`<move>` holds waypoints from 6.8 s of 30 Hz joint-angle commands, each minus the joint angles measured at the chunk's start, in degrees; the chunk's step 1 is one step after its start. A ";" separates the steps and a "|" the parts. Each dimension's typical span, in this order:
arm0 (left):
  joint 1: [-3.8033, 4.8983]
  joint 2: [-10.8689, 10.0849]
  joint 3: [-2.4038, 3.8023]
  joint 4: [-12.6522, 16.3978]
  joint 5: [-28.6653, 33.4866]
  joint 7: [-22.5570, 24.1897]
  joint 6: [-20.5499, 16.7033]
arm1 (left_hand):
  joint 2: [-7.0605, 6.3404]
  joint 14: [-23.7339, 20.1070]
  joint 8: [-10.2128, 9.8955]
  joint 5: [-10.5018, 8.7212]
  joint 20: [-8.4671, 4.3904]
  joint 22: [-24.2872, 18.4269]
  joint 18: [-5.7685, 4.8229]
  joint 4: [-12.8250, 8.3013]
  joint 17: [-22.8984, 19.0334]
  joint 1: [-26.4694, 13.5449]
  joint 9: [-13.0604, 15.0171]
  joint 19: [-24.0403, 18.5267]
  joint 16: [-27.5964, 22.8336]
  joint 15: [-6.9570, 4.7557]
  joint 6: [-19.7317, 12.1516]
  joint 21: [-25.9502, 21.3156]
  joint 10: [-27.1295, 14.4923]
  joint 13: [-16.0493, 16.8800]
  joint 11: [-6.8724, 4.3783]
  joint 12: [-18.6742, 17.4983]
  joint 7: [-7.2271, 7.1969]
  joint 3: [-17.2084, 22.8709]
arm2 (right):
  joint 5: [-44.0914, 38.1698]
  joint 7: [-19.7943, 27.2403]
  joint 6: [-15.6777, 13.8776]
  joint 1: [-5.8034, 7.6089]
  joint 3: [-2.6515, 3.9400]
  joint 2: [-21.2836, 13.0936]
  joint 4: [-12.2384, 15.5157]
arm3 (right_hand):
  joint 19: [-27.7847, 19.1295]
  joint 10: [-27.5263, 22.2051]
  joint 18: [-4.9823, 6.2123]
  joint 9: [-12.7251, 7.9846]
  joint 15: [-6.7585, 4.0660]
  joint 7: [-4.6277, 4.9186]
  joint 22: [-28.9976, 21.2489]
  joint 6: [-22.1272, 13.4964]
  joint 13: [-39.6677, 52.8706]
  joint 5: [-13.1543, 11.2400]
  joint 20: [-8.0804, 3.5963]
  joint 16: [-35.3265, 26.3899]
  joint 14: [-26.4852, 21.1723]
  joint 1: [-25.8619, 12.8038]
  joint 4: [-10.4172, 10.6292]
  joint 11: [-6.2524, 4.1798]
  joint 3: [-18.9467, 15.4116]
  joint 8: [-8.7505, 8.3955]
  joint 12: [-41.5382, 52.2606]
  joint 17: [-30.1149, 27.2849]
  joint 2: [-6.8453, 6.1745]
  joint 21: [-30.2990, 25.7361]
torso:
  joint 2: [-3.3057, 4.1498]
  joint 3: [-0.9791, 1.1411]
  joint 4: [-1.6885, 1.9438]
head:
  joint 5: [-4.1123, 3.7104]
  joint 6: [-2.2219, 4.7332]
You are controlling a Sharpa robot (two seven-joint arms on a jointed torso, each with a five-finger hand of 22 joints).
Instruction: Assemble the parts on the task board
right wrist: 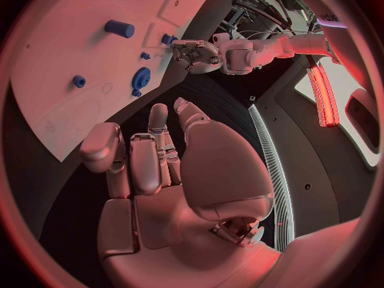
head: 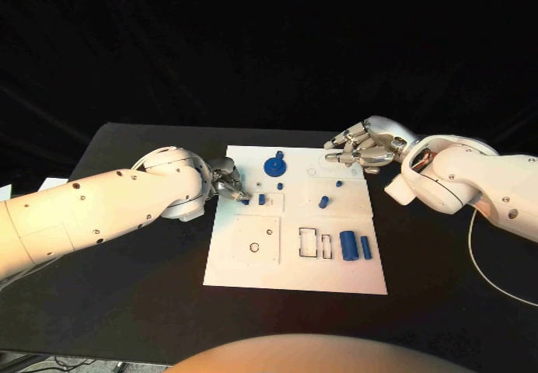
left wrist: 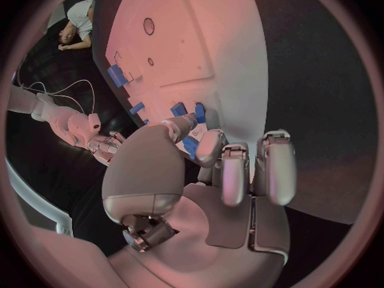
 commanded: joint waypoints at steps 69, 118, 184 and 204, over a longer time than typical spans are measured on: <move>1.32 -0.47 2.38 0.15 10.58 10.08 -8.26 | 3.71 1.04 -4.75 1.63 0.99 -9.75 4.32 7.01 4.15 -1.67 0.22 -9.98 -8.33 2.01 -6.03 -23.40 -18.79 -22.09 3.28 -21.91 2.72 -20.68 | 0.00 0.90 1.10 -0.22 -0.01 0.39 -0.48 | -0.35 -0.59 0.96 -0.05 0.14 0.24 -0.35 0.03 -0.21 0.38 0.06 -0.35 1.74 -0.31 0.48 0.11 -0.08 0.21 -0.16 -0.17 0.43 -0.56 | -0.01 -0.15 0.13 | -0.36 -0.04; 0.32 14.06 -0.87 -12.41 -19.55 20.30 -5.22 | -0.36 1.81 -29.28 -1.03 3.90 -4.30 2.37 -0.78 -5.21 17.76 -30.80 -0.27 -11.13 4.57 5.36 -17.97 -14.54 -60.41 6.76 -56.12 5.56 -15.34 | 0.14 1.11 1.17 -0.47 -0.01 1.49 -1.03 | -0.41 -0.73 0.99 -0.05 0.13 0.24 -0.55 0.00 -0.43 0.50 0.07 -0.47 1.73 -0.12 0.50 0.08 0.03 0.24 -0.29 -0.27 0.68 -0.71 | 0.12 -0.12 -0.03 | -1.44 0.66; 0.04 6.50 1.99 -7.76 -12.92 17.71 -4.09 | 0.80 1.99 -30.71 -0.61 3.40 -0.03 1.79 -6.17 -6.53 17.70 -32.47 -0.19 -10.83 4.11 11.65 -14.11 -7.76 -61.09 6.25 -61.75 5.59 -4.51 | 0.22 1.23 1.32 -0.59 -0.01 1.18 -1.17 | -0.42 -0.65 0.99 -0.05 0.13 0.24 -0.58 0.01 -0.30 0.50 0.07 -0.55 1.71 -0.09 0.50 0.08 0.04 0.26 -0.11 -0.36 0.72 -0.74 | -0.17 -0.15 0.72 | -1.63 0.92; -0.19 7.52 1.55 -8.70 -12.99 18.06 -2.91 | 0.73 1.97 -30.76 -0.73 3.43 0.00 1.79 -6.23 -6.64 17.48 -32.50 -0.23 -10.86 4.12 11.74 -14.12 -7.59 -61.05 6.22 -61.89 5.56 -4.49 | 0.22 1.28 1.38 -0.69 -0.01 1.30 -1.17 | -0.42 -0.65 0.99 -0.05 0.13 0.24 -0.58 0.01 -0.30 0.50 0.07 -0.55 1.71 -0.09 0.50 0.08 0.04 0.26 -0.11 -0.36 0.72 -0.74 | -0.15 -0.11 0.70 | -1.68 0.68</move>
